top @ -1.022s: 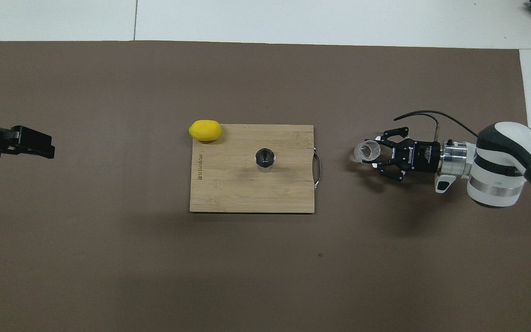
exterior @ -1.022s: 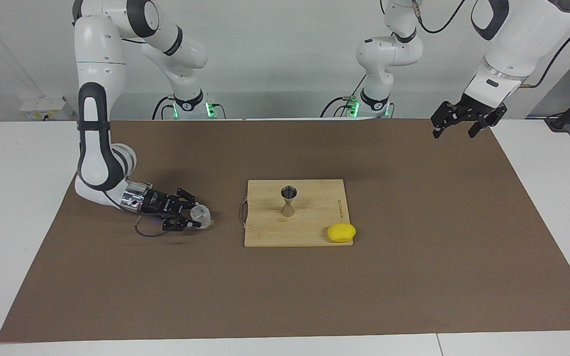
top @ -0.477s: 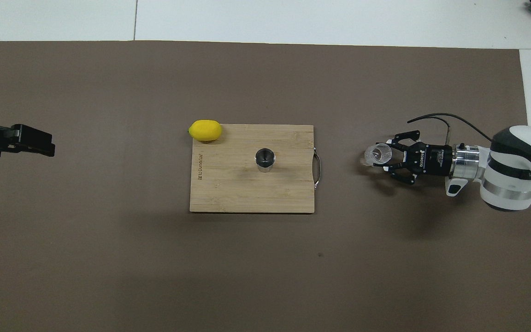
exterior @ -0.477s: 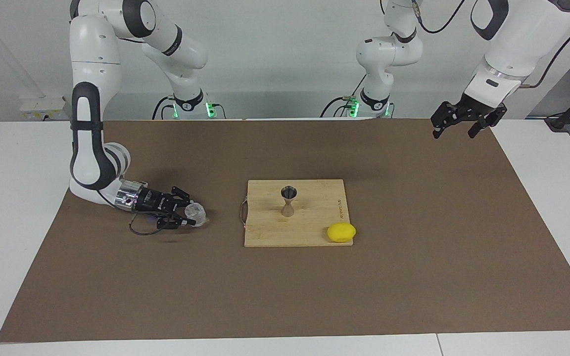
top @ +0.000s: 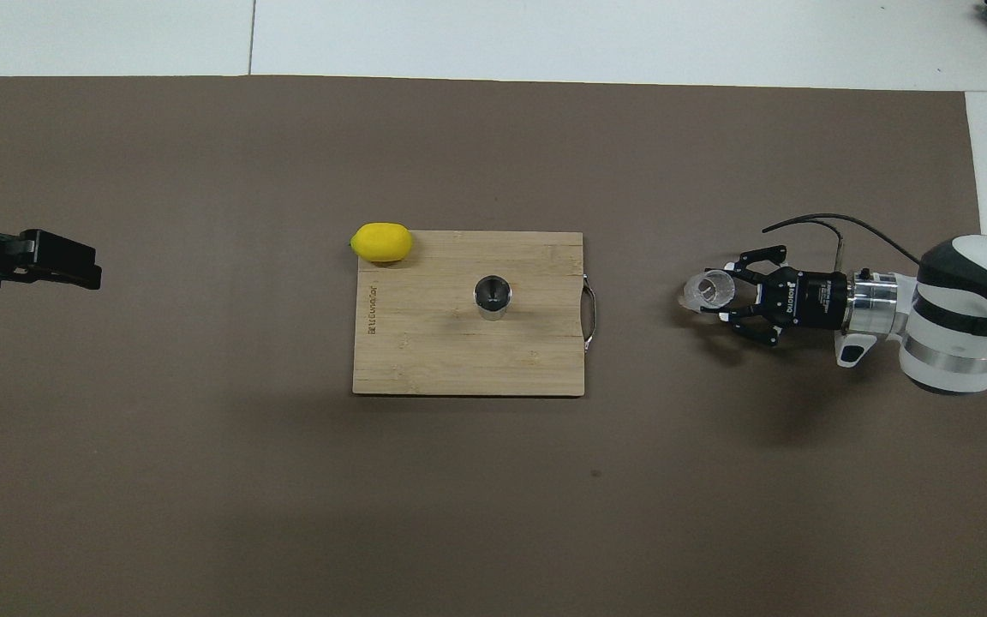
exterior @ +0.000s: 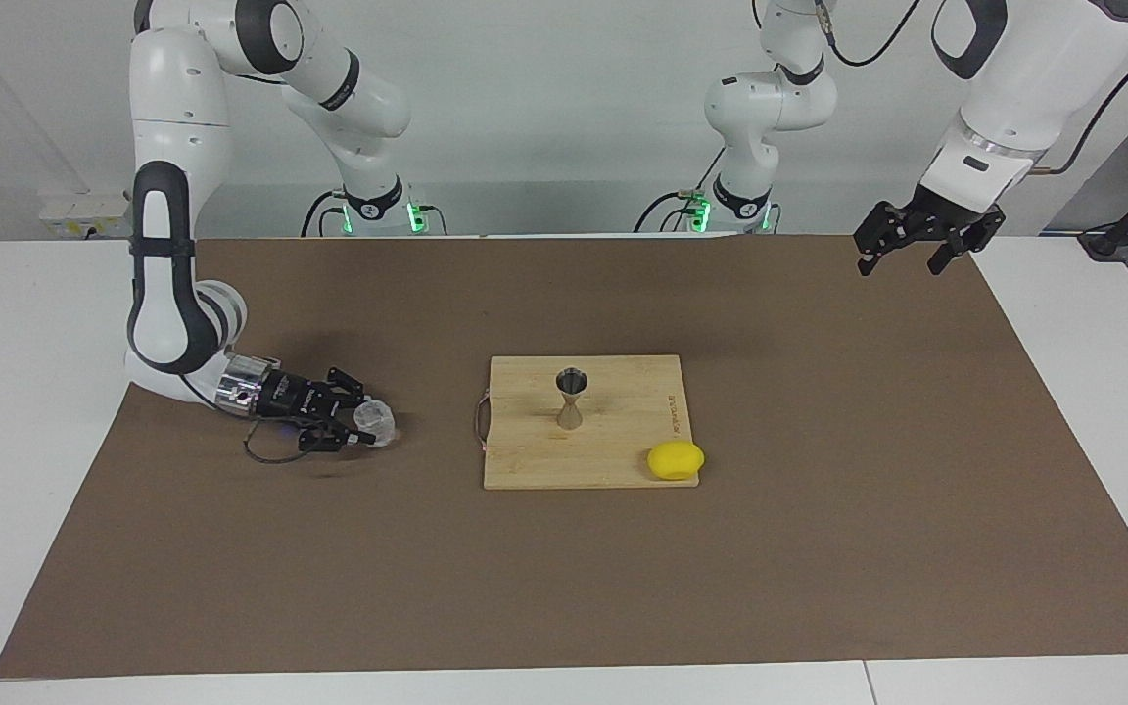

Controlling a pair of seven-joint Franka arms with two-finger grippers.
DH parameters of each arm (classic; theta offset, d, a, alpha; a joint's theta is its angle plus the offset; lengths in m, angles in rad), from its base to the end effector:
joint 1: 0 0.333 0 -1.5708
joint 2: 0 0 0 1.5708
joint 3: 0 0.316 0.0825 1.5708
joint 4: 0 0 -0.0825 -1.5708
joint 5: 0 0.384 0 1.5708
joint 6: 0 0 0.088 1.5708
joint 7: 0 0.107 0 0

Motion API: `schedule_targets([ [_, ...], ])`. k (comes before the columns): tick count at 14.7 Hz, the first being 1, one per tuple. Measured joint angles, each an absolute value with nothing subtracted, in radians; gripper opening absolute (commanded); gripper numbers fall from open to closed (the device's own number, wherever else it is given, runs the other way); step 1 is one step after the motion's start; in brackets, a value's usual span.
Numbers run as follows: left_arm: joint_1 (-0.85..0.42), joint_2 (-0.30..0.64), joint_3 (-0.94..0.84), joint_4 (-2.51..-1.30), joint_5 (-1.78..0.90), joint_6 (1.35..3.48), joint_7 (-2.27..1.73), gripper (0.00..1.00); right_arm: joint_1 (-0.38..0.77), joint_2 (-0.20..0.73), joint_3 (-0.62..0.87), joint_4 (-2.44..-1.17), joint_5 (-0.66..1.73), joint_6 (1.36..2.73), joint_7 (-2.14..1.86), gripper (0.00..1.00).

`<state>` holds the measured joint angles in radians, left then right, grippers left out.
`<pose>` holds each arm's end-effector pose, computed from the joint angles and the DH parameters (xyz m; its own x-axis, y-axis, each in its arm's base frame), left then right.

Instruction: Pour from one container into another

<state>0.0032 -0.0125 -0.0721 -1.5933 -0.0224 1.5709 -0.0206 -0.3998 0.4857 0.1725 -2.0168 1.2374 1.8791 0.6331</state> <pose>0.5488 -0.0405 0.6208 0.9988 -0.0483 -0.0104 -0.0480 -0.9986 0.0213 0.5687 -0.0601 0.2165 -0.0090 -0.3599 -0.9330 -0.9866 0.1554 -0.0505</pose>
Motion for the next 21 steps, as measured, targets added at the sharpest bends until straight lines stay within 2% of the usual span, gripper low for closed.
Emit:
schedule_targets([
  [11, 0.069, -0.016, -0.087, -1.592, -0.020, 1.563, -0.001, 1.00, -0.425, 0.484, 0.172, -2.036, 1.214, 1.927, 0.633, 0.00],
  [12, 0.069, -0.016, -0.092, -1.592, -0.020, 1.563, -0.001, 1.00, -0.425, 0.483, 0.172, -2.036, 1.214, 1.928, 0.633, 0.46],
  [13, 0.068, -0.016, -0.097, -1.592, -0.020, 1.563, -0.001, 1.00, -0.425, 0.483, 0.172, -2.037, 1.214, 1.928, 0.633, 0.99],
  [21, 0.050, -0.016, -0.093, -1.592, -0.020, 1.563, -0.001, 1.00, -0.425, 0.474, 0.173, -2.041, 1.214, 1.948, 0.639, 1.00],
])
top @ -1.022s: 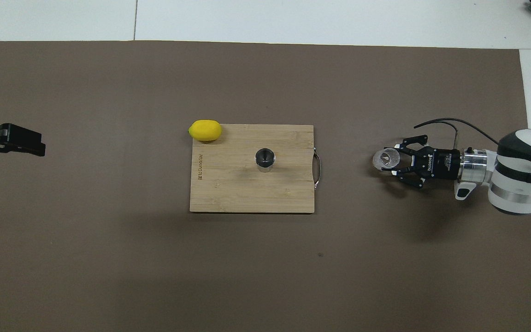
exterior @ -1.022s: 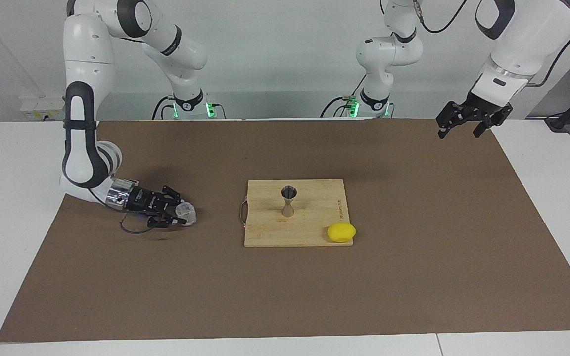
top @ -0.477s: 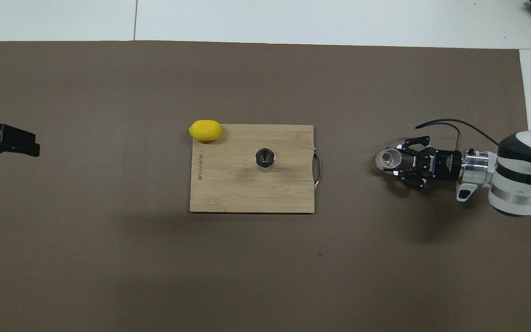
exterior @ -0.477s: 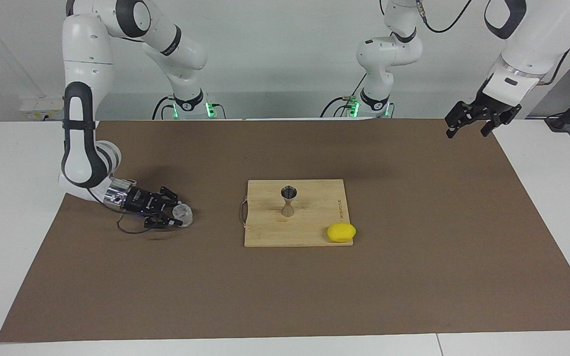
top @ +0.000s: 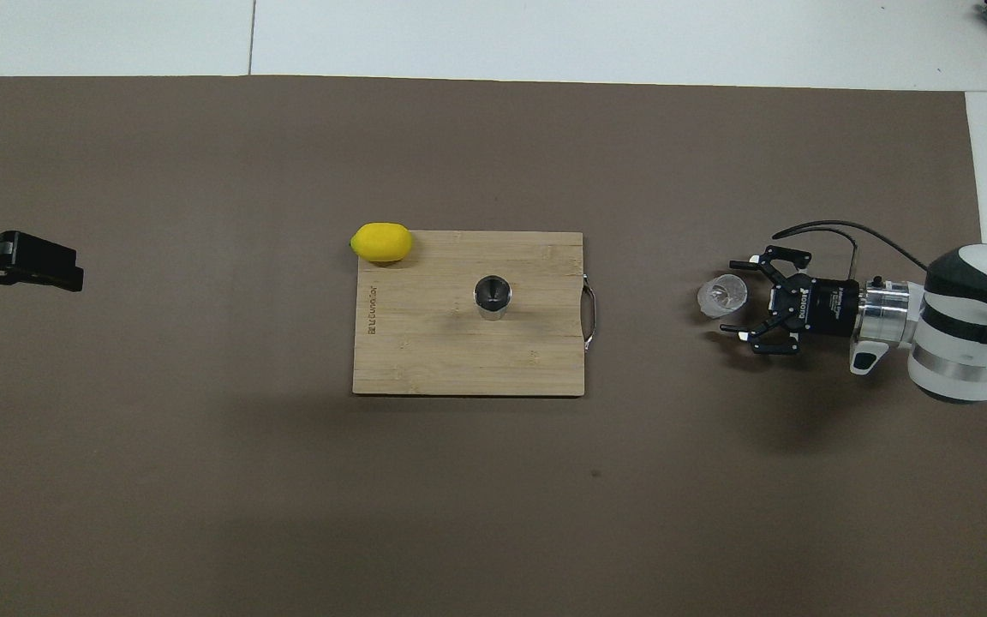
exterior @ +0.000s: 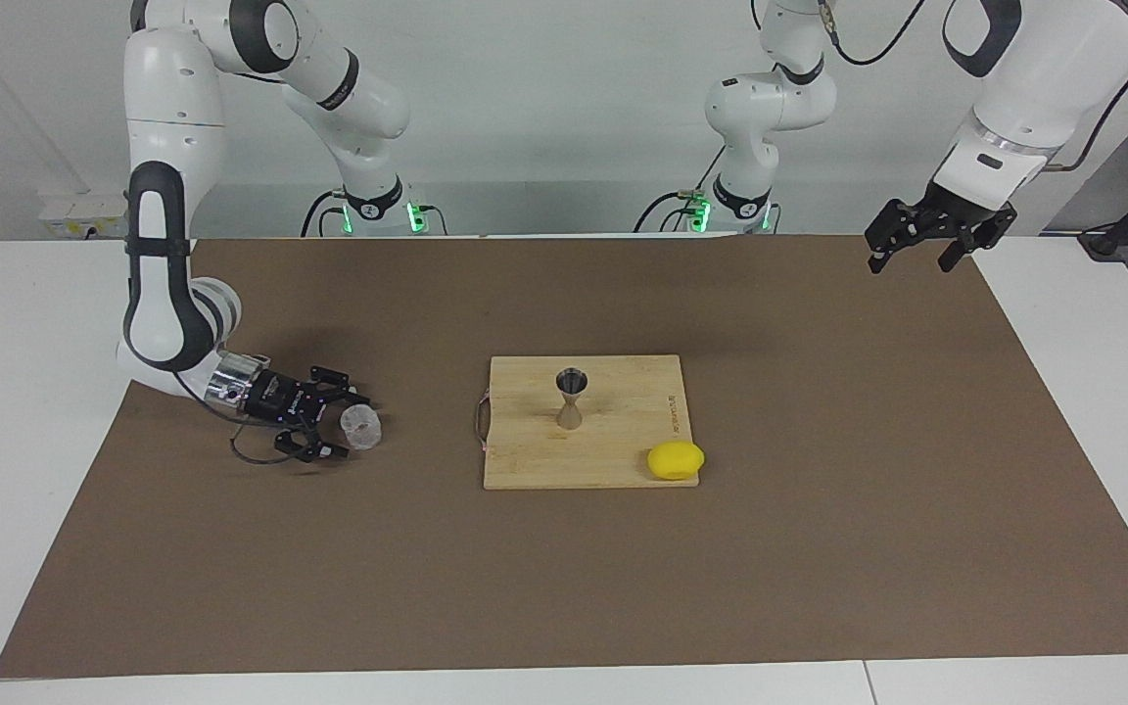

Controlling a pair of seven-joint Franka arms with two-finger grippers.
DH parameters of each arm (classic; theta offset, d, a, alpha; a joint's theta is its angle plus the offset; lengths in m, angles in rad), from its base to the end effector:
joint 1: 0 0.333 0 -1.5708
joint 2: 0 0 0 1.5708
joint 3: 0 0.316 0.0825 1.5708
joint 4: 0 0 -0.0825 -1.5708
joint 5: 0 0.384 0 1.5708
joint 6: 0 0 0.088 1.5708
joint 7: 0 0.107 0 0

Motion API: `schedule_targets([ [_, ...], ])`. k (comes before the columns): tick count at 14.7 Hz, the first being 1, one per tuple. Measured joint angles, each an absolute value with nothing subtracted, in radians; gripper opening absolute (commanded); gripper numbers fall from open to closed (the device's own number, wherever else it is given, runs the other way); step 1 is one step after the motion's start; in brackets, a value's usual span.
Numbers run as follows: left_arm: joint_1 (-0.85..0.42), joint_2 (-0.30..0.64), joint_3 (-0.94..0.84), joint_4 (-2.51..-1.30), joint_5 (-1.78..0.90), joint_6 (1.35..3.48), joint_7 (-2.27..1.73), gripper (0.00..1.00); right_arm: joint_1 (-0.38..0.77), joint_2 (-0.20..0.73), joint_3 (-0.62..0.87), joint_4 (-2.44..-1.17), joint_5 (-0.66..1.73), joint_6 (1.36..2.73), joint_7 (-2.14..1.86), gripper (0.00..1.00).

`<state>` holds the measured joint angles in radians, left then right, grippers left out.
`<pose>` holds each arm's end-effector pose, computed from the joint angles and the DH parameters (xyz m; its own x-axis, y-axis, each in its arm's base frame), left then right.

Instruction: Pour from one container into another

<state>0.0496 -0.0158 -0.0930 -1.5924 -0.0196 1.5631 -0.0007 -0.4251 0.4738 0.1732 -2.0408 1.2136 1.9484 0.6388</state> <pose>0.5479 -0.0263 0.6223 0.9990 -0.0428 -0.0136 -0.0426 -0.9989 0.0181 0.5616 -0.0805 0.2108 -0.0393 -0.4206 -0.9064 -0.9790 0.1979 -0.0494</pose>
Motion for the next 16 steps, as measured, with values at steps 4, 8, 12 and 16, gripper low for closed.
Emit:
schedule_targets([
  [4, 0.050, -0.016, -0.094, -1.592, -0.020, 1.563, -0.001, 1.00, -0.425, 0.410, 0.174, -2.039, 1.194, 1.947, 0.702, 1.00],
  [8, 0.049, -0.016, -0.097, -1.592, -0.020, 1.563, -0.001, 1.00, -0.422, 0.298, 0.176, -2.031, 1.036, 1.946, 0.758, 1.00],
  [12, 0.046, -0.016, -0.098, -1.592, -0.020, 1.563, -0.001, 1.00, -0.419, 0.180, 0.178, -2.022, 0.817, 1.946, 0.770, 1.00],
  [16, 0.033, -0.016, -0.097, -1.592, -0.020, 1.563, -0.001, 1.00, -0.390, 0.105, 0.181, -2.013, 0.612, 1.946, 0.770, 1.00],
])
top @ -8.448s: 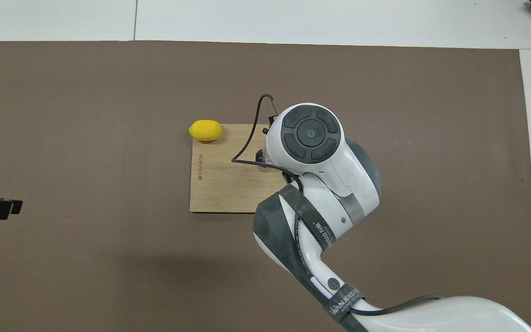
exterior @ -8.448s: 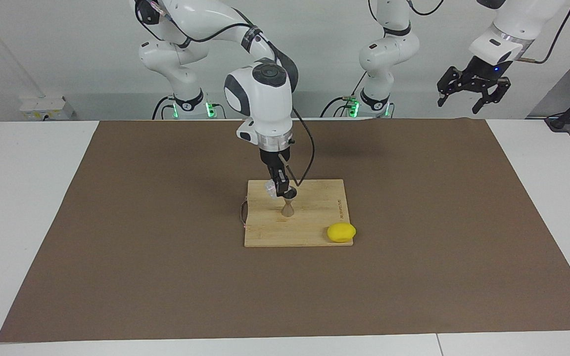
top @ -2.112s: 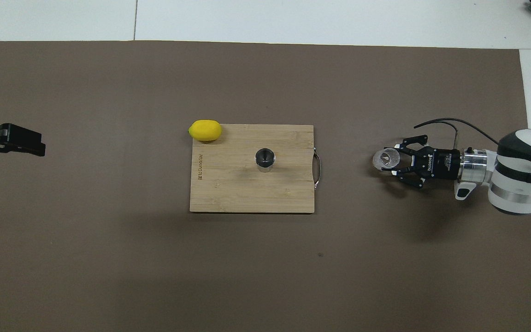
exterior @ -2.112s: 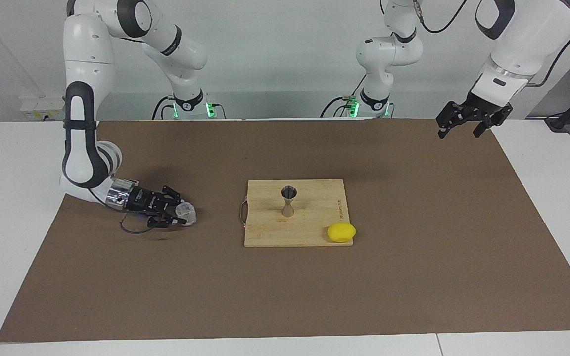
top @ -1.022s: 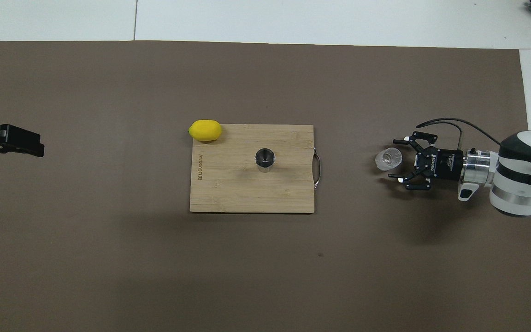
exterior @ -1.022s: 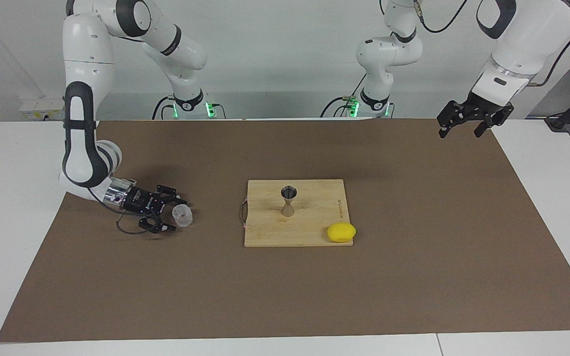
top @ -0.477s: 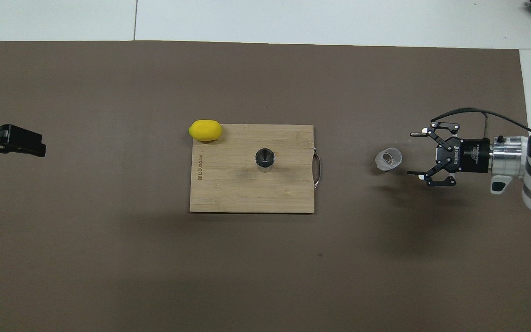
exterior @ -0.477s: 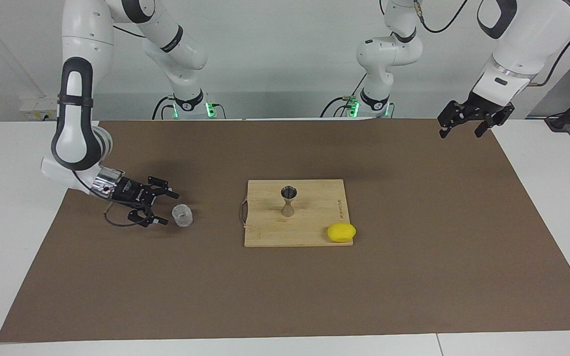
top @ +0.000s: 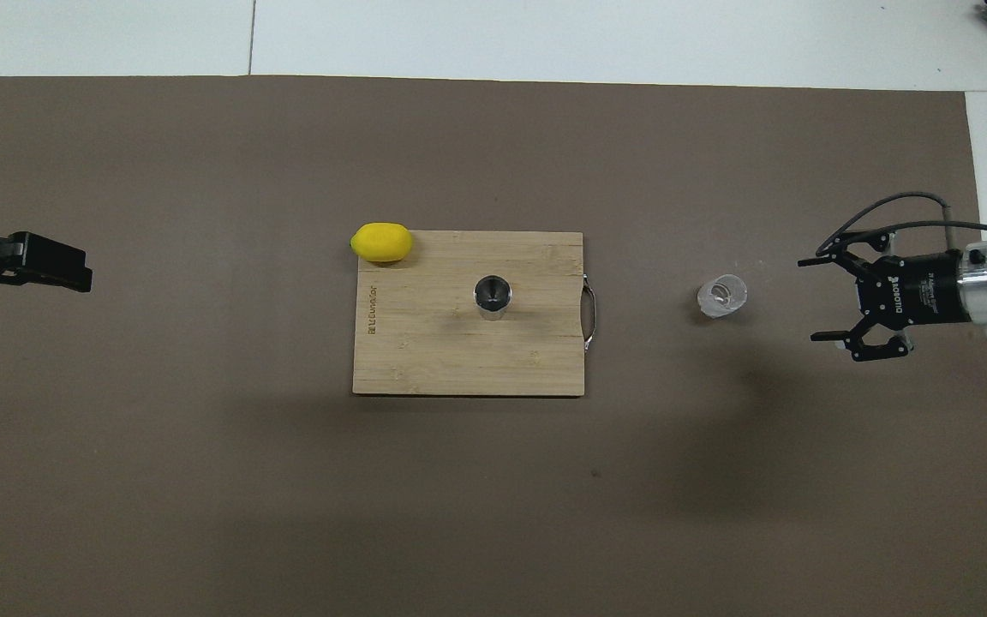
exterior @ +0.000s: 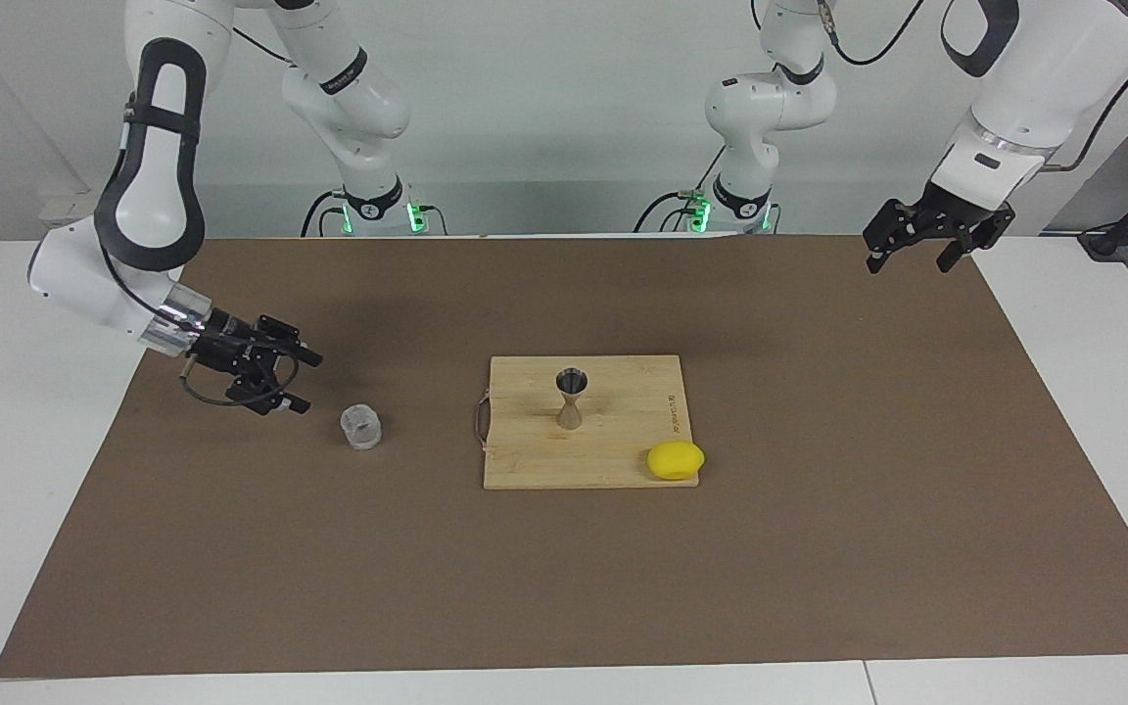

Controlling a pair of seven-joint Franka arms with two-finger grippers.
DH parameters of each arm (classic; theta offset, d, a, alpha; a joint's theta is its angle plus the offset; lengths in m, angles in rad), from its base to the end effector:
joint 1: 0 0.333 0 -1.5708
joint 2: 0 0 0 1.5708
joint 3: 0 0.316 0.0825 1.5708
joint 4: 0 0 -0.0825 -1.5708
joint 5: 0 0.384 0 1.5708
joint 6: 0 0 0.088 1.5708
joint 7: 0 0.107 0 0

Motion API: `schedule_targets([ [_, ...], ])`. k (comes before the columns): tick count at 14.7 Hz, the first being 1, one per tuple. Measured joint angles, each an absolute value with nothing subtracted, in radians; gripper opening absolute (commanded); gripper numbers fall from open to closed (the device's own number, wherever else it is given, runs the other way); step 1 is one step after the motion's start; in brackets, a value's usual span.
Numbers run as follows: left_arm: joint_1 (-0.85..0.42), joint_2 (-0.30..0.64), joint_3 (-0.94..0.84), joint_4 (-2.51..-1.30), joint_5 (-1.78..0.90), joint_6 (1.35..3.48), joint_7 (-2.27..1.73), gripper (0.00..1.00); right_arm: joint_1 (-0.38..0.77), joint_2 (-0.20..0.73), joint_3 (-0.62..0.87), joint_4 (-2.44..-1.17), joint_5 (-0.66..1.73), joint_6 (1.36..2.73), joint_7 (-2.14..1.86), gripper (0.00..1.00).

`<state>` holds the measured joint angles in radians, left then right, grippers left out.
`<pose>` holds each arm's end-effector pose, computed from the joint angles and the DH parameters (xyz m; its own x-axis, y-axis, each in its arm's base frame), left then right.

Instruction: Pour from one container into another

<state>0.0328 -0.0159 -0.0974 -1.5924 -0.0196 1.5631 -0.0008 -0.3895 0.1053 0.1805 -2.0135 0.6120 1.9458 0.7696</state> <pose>0.5472 -0.0380 0.6224 0.9979 -0.0639 -0.0135 -0.0636 -0.9978 0.0180 0.5560 -0.0802 0.4005 0.3165 -0.7945 -0.5183 -0.9480 -0.2455 -0.2027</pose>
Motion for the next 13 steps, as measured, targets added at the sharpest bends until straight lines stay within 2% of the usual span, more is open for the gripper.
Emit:
schedule_targets([
  [9, -0.003, -0.016, -0.065, -1.592, -0.020, 1.566, -0.001, 1.00, -0.225, 0.029, 0.187, -1.945, 0.134, 1.946, 0.501, 1.00],
  [13, -0.011, -0.016, -0.062, -1.592, -0.020, 1.579, -0.001, 1.00, -0.192, -0.016, 0.187, -1.920, 0.053, 1.912, 0.363, 1.00],
])
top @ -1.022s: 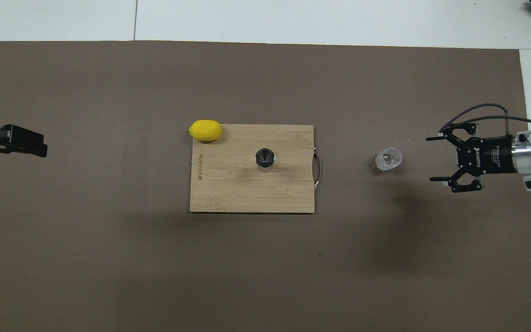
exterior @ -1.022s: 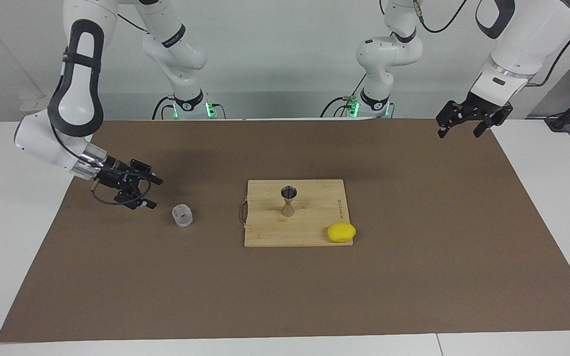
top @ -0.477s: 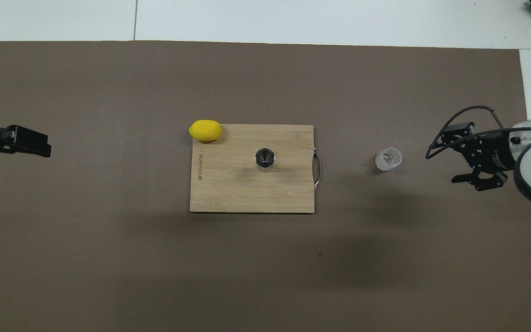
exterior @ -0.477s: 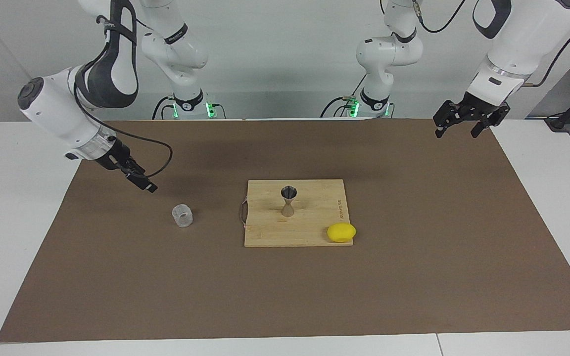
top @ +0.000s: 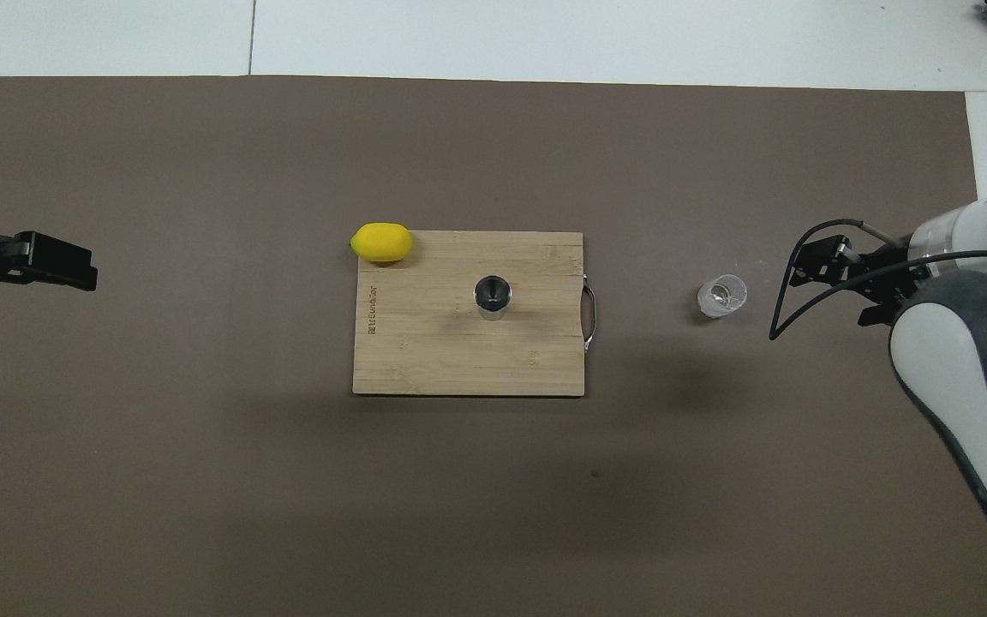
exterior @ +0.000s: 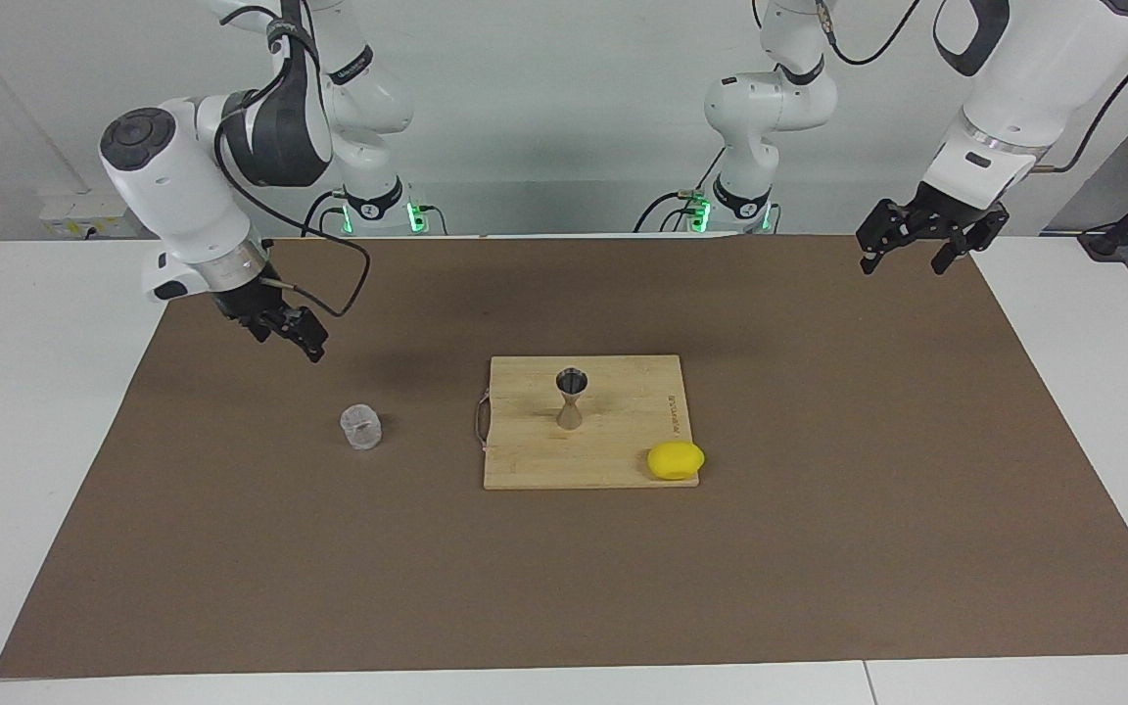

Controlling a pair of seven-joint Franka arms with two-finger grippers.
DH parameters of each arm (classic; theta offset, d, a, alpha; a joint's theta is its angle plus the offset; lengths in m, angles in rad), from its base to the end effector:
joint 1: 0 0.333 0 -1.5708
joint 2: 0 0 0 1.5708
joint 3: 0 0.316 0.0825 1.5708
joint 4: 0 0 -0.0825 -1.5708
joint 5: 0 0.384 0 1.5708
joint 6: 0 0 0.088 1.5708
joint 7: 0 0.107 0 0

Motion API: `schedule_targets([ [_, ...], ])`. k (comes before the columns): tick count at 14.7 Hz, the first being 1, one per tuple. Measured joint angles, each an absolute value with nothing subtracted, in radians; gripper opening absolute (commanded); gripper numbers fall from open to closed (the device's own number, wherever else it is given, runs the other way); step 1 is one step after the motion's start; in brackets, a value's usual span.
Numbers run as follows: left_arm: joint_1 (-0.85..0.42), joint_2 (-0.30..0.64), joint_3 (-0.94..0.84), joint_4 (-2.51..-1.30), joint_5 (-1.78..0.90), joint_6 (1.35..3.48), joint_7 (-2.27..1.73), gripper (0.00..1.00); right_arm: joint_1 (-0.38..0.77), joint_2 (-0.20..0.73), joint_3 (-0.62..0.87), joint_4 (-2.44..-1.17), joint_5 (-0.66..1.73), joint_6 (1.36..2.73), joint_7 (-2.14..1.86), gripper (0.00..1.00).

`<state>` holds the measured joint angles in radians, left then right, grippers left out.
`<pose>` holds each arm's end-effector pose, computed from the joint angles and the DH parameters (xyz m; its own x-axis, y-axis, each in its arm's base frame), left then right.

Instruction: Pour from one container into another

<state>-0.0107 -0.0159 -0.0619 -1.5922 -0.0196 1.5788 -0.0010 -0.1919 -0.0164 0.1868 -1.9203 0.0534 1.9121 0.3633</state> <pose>0.5486 -0.0423 0.6239 0.9974 -0.0714 0.0024 -0.0714 -0.9973 0.0186 0.5561 0.0015 0.4964 0.9264 -0.3763 -0.0098 -0.3764 -0.9253 -0.0470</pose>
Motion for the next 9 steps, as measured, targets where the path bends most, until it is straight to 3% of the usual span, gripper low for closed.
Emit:
schedule_targets([
  [2, -0.022, -0.016, -0.054, -1.592, -0.020, 1.583, -0.001, 1.00, -0.178, -0.042, 0.172, -1.891, 0.052, 1.856, 0.334, 1.00],
  [9, -0.044, -0.015, -0.043, -1.590, -0.020, 1.578, -0.001, 1.00, 0.048, -0.072, -0.108, -1.713, 0.048, 1.615, 0.272, 1.00],
])
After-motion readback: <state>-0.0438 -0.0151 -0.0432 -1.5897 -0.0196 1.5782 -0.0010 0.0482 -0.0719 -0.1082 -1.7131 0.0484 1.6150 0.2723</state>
